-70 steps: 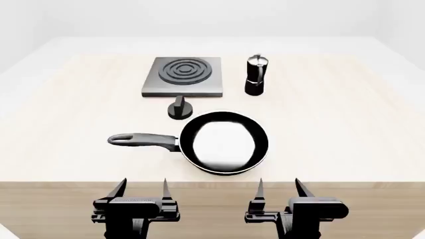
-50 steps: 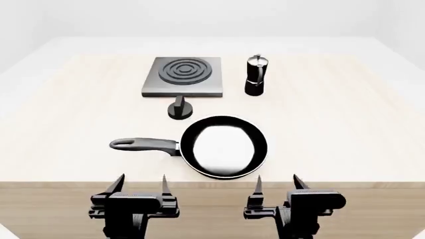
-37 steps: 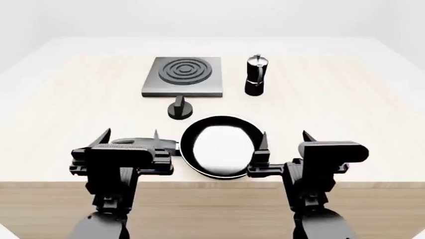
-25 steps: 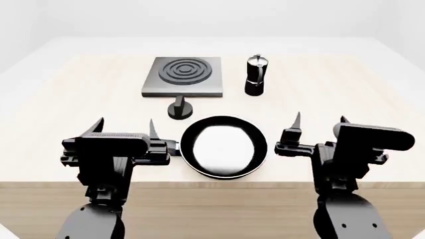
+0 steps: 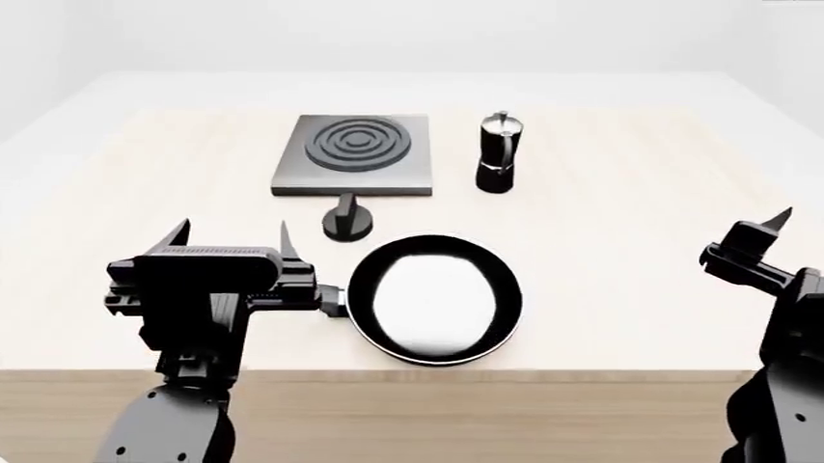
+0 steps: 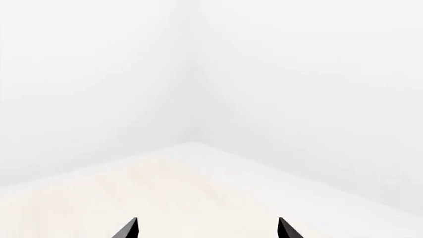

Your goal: Turn on the stove and put the frying pan on it.

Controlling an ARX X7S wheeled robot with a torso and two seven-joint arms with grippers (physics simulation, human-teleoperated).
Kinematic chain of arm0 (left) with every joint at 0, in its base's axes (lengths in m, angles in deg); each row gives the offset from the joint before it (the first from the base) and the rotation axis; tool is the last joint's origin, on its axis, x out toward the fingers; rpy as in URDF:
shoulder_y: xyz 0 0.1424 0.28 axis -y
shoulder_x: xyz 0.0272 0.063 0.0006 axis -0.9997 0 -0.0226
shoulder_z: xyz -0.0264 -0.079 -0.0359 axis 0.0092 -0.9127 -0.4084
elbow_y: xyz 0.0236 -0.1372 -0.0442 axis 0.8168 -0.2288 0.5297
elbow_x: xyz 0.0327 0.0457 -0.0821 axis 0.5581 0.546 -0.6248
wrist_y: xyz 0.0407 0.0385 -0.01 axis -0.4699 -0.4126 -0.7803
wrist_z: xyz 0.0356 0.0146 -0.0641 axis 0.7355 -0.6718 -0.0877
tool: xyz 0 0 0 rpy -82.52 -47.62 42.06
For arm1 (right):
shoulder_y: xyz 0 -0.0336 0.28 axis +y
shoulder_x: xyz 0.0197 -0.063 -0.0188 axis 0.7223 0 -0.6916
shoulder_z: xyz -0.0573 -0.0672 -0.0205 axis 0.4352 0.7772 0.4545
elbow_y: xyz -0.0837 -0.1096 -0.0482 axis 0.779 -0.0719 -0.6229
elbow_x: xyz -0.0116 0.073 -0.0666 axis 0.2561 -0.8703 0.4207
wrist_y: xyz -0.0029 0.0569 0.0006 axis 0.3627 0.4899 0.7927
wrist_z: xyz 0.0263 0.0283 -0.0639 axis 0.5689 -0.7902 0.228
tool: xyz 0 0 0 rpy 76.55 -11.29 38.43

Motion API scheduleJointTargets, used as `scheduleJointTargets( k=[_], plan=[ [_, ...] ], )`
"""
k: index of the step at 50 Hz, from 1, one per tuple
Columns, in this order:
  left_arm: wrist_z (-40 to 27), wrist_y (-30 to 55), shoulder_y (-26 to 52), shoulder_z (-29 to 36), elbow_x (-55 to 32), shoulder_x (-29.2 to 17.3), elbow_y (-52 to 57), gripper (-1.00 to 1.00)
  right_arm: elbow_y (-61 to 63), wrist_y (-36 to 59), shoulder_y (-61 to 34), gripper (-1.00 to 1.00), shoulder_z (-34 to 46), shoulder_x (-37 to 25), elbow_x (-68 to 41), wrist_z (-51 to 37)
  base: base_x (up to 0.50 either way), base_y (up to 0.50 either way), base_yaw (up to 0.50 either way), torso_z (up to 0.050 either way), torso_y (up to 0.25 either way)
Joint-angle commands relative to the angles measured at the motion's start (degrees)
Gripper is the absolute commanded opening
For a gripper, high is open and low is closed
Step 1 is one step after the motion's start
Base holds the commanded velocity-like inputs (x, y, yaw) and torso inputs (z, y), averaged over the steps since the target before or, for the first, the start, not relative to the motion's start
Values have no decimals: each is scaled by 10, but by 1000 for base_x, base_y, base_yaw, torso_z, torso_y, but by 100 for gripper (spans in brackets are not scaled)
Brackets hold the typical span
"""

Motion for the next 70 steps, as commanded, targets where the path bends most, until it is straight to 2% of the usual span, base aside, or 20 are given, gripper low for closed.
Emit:
scheduleJointTargets(
  k=[1, 46, 60, 61, 62, 65, 66, 67, 69, 70],
  plan=[
    [-7, 1, 4, 3, -5, -6, -2, 100, -1, 6, -4, 100, -9, -5, 1, -11, 500, 0, 0, 0, 0],
    [-26, 6, 4, 14, -22, -26, 3, 100, 0, 23, -4, 100, -12, -8, -18, -17, 499, 0, 0, 0, 1],
    [-31, 27, 8, 19, -29, -30, 17, 100, -9, 18, -3, 100, 8, -13, -18, -14, 0, 0, 0, 0, 0],
    [-33, 37, 12, 17, -30, -29, 22, 100, -9, 18, -4, 100, 7, -13, -19, -14, 0, 0, 0, 0, 0],
    [-20, 106, 32, -8, -68, -19, 45, 100, -11, 19, -4, 100, 7, -13, -20, -14, 0, 0, 0, 0, 0],
    [-14, 234, 91, -23, -96, -23, 99, 100, -13, 19, -4, 100, 8, -12, -23, -13, 0, 0, 0, 0, 0],
    [-15, 320, 158, -34, -113, -23, 129, 100, -15, 20, -5, 100, 10, -11, -23, -14, 0, 0, 0, 0, 0],
    [-20, 401, 188, -35, -116, -24, 138, 100, -14, 21, -5, 100, 11, -10, -23, -14, 0, 0, 0, 0, 0],
    [-11, 498, 255, -51, -134, -20, 149, 100, -11, 23, -5, 100, 14, -11, -23, -14, 0, 0, 0, 0, 0],
    [-97, 515, 294, -72, -219, -48, 100, 100, -10, 25, -5, 100, 14, -11, -25, -13, 0, 0, 0, 0, 0]
  ],
)
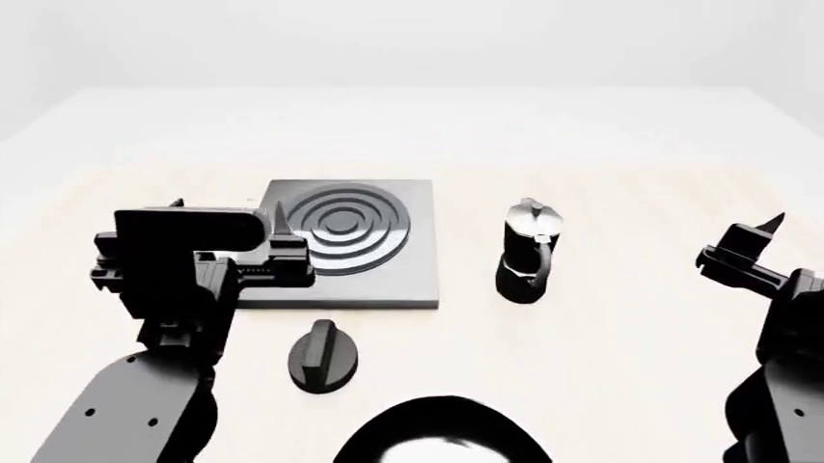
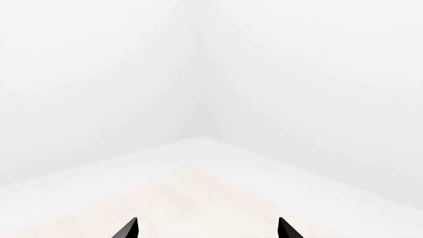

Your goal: Turn on the stove and put the frying pan on it.

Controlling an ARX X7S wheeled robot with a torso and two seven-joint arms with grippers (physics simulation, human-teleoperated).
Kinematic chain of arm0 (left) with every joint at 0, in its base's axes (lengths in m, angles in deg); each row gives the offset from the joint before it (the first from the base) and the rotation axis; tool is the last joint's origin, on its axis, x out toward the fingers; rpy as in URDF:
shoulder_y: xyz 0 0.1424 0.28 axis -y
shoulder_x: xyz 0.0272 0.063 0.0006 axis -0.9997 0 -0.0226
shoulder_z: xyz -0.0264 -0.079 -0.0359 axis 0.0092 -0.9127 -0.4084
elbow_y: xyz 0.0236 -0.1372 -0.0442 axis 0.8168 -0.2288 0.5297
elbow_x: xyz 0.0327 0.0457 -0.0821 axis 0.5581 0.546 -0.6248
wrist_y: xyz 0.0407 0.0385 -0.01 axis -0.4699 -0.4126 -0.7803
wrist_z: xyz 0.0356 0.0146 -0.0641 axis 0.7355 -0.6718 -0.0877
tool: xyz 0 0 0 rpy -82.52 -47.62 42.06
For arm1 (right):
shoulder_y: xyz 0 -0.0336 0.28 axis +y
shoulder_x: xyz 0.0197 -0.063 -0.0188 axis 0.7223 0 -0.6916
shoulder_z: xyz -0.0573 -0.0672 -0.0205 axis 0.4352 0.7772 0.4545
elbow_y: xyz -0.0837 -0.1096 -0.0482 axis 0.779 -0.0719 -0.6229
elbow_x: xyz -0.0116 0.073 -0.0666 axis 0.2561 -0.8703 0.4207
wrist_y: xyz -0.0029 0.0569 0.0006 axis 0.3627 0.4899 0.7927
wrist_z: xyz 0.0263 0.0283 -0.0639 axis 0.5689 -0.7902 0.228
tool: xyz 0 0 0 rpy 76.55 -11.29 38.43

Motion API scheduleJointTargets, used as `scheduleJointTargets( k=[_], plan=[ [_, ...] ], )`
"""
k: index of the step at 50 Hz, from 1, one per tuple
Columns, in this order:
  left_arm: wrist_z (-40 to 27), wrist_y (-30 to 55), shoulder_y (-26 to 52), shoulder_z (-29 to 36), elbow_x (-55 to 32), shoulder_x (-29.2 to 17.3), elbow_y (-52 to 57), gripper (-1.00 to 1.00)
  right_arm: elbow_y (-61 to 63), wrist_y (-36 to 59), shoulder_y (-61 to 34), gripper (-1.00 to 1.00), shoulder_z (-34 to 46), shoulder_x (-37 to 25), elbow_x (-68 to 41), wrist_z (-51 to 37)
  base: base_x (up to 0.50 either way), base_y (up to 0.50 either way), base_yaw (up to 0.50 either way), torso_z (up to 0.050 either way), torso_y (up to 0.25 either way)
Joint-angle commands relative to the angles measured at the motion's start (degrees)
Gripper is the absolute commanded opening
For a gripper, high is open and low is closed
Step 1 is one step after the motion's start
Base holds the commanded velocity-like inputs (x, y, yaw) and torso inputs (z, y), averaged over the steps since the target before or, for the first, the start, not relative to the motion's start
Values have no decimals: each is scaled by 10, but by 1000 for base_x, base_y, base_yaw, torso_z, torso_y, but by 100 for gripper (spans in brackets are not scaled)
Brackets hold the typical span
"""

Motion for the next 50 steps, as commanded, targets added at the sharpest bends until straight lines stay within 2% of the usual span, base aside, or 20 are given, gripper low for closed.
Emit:
scheduleJointTargets(
  k=[1, 4, 7, 9, 10, 11, 12, 13, 15, 16, 18, 23, 31, 44, 50],
  plan=[
    [-161, 330, 232, -80, -235, -60, -1, 100, -1, 6, -1, 100, 8, 1, -5, 1, 0, 0, 0, 0, 0],
    [-419, 329, 323, -82, -493, -131, -137, 100, -3, 5, -2, 100, 8, 1, -7, 1, 0, 0, 0, 0, 0],
    [-658, 318, 368, -39, -751, -161, -222, 100, -7, 4, -2, 100, 10, 2, -8, 1, 0, 0, 0, 0, 0],
    [-702, 303, 386, -9, -923, -177, -269, 100, -5, 5, -1, 100, 10, 2, -10, 2, 0, 0, 0, 0, 0],
    [-718, 299, 407, 8, -975, -187, -304, 100, -3, 6, -1, 100, 10, 1, -11, 3, 0, 0, 0, 0, 0],
    [-716, 305, 419, 20, -977, -193, -315, 100, -3, 6, -1, 100, 9, 2, -12, 3, 0, 0, 0, 0, 0],
    [-760, 286, 433, 58, -1037, -208, -361, 100, -4, 6, -1, 100, 8, 1, -13, 3, 0, 0, 0, 0, 0],
    [-776, 268, 438, 75, -1078, -214, -387, 100, -4, 6, 0, 100, 8, 2, -14, 4, 0, 0, 0, 0, 0],
    [-767, 289, 456, 102, -1077, -223, -407, 100, -6, 5, -1, 100, 10, 1, -14, 3, 0, 0, 0, 0, 0],
    [-783, 280, 462, 148, -1138, -239, -449, 100, -8, 3, -1, 100, 12, 1, -15, 4, 0, 0, 0, 0, 0],
    [-772, 285, 469, 159, -1123, -246, -470, 100, -9, 2, -1, 100, 14, 2, -14, 3, 0, 0, 0, 0, 0],
    [-780, 281, 480, 221, -1166, -272, -508, 100, -10, 2, -1, 100, 18, 0, -15, 3, 0, 0, 0, 0, 0],
    [-769, 272, 470, 256, -1161, -290, -510, 100, -8, 3, 0, 100, 21, -1, -16, 2, 0, 0, 0, 0, 0],
    [-714, 259, 427, 259, -1115, -298, -518, 100, -11, 1, 0, 100, 27, -2, -17, -2, 0, 0, 0, 0, 0],
    [-634, 247, 406, 229, -1044, -291, -525, 100, -11, 1, 1, 100, 29, -3, -18, -2, 0, 0, 0, 0, 0]
  ],
)
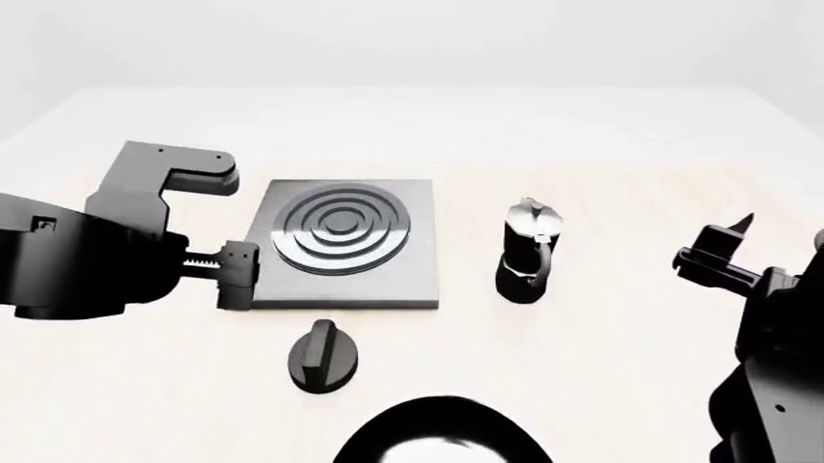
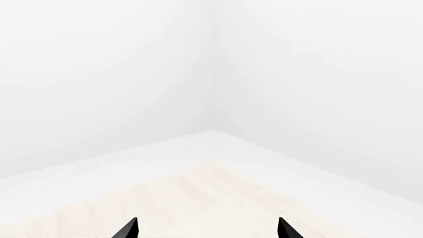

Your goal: Turn on the stove and put the frying pan on it.

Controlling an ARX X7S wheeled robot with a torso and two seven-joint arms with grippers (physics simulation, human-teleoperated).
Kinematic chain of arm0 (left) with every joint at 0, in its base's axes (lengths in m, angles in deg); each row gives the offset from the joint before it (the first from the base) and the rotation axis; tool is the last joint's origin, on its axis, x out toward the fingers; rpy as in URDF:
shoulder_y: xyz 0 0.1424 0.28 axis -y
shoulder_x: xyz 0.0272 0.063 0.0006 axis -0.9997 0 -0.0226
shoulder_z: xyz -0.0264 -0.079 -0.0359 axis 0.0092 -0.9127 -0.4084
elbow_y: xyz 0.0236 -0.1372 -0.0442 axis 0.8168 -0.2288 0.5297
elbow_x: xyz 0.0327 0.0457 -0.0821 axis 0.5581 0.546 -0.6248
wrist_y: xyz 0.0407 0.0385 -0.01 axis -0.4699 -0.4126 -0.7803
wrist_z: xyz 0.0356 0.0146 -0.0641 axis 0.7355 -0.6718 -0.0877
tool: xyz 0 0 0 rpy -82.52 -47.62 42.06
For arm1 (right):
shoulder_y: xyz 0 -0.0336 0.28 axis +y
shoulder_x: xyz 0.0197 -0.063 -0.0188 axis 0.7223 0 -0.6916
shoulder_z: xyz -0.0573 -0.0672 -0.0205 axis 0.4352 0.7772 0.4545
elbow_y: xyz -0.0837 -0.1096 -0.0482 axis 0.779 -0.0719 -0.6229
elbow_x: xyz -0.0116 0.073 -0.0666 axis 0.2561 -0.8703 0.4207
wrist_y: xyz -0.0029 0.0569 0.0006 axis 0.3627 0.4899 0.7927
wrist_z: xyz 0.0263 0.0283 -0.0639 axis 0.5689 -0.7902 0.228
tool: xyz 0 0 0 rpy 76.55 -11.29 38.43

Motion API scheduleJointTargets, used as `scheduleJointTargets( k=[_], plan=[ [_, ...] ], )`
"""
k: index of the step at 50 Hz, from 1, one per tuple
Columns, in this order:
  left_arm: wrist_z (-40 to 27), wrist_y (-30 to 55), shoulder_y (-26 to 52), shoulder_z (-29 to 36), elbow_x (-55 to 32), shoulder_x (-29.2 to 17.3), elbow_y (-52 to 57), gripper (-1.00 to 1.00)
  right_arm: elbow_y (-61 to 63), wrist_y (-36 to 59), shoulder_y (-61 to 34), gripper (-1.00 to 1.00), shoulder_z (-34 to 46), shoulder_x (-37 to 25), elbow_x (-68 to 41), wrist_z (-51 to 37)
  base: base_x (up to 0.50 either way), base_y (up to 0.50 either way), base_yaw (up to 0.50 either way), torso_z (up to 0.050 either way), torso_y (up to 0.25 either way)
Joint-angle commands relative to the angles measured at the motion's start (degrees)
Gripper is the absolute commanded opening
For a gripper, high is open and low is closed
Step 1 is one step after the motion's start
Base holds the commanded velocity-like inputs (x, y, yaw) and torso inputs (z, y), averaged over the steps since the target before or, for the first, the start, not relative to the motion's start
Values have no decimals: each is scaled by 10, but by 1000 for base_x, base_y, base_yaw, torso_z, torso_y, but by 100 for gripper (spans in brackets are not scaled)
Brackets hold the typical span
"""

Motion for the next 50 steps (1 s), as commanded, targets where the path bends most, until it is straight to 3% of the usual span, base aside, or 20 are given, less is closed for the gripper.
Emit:
scheduleJointTargets(
  k=[1, 6, 21, 50],
  plan=[
    [86, -15, -27, -13, 66, -3, -20, 100, -2, -1, 1, 100, 6, -2, -1, -2, 0, 0, 0, 0, 0],
    [172, -23, -41, -13, 145, 1, -37, 100, -6, -3, 0, 100, 12, -2, 0, -3, 0, 0, 0, 0, 0],
    [277, -46, -38, 17, 237, 8, -74, 100, -8, -5, 0, 100, 15, -4, -4, -4, 0, 0, 0, 0, 0],
    [340, -57, -68, 51, 260, 19, -86, 100, -9, -8, 1, 100, 22, -8, -9, -9, 0, 0, 0, 0, 0]
  ],
)
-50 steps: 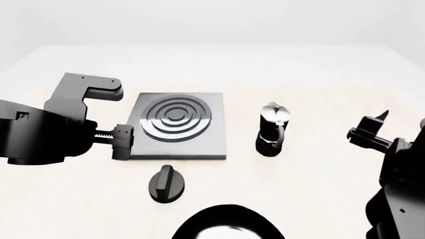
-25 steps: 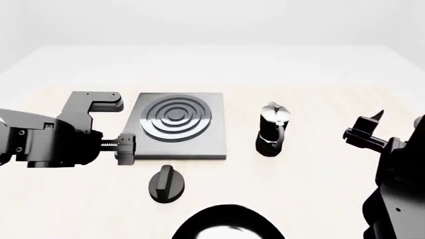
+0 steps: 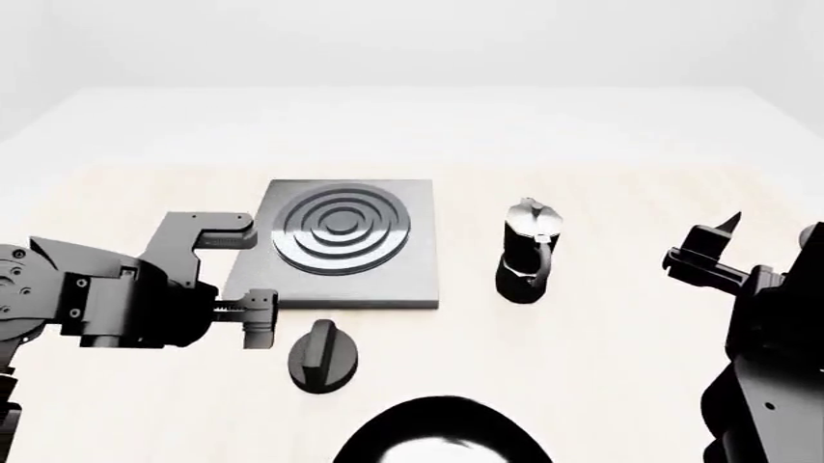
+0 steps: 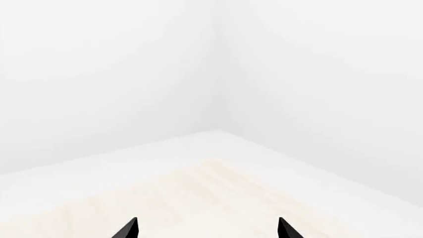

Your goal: Turn on the stove and put the frying pan on it.

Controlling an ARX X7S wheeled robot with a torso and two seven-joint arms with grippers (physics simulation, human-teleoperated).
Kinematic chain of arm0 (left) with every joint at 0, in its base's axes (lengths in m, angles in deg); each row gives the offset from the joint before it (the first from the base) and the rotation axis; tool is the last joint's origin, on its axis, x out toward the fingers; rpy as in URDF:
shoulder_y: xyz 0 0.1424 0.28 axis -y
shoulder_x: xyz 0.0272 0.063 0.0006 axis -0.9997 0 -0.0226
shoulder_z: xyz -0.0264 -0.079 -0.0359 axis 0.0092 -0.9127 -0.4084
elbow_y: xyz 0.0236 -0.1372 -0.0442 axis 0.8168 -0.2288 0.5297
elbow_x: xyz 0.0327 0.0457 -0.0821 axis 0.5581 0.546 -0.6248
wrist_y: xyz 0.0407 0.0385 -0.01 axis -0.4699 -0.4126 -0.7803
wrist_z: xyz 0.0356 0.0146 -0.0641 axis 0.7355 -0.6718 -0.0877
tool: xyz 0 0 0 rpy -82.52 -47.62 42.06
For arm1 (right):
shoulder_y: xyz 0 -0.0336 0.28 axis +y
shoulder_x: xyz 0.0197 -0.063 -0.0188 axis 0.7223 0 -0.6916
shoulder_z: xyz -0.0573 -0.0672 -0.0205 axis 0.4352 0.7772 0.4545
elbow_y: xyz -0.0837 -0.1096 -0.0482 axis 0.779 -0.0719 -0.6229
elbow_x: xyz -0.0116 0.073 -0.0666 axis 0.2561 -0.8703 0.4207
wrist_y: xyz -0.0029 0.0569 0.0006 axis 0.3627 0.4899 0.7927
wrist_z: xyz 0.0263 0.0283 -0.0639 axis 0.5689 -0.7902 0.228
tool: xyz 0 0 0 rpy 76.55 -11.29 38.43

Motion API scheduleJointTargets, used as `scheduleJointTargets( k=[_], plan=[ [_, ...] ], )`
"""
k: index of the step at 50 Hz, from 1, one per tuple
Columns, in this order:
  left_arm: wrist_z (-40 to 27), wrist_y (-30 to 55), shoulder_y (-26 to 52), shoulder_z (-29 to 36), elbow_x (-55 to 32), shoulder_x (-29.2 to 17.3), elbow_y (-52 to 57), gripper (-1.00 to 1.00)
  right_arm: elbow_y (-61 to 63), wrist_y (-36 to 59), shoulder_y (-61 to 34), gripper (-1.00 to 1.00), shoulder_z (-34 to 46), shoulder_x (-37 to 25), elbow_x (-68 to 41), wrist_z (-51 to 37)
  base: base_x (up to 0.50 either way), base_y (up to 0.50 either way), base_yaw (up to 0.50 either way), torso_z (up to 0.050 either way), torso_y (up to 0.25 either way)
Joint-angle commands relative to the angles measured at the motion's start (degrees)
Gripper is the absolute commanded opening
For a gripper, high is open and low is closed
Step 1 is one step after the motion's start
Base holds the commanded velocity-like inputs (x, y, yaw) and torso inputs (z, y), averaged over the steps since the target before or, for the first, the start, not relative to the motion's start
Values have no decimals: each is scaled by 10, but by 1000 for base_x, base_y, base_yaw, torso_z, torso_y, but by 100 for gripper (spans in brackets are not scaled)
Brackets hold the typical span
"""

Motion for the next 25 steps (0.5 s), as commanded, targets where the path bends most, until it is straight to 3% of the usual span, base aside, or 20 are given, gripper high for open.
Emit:
scheduleJointTargets(
  k=[1, 25],
  plan=[
    [31, -8, 1, 14, 22, 4, -8, 100, -1, -1, 0, 100, 4, -1, -2, -2, 0, 0, 0, 0, 0],
    [145, -54, 4, 64, 105, 32, -68, 100, 2, -2, 1, 100, 7, -4, -7, -5, 0, 0, 0, 0, 0]
  ],
)
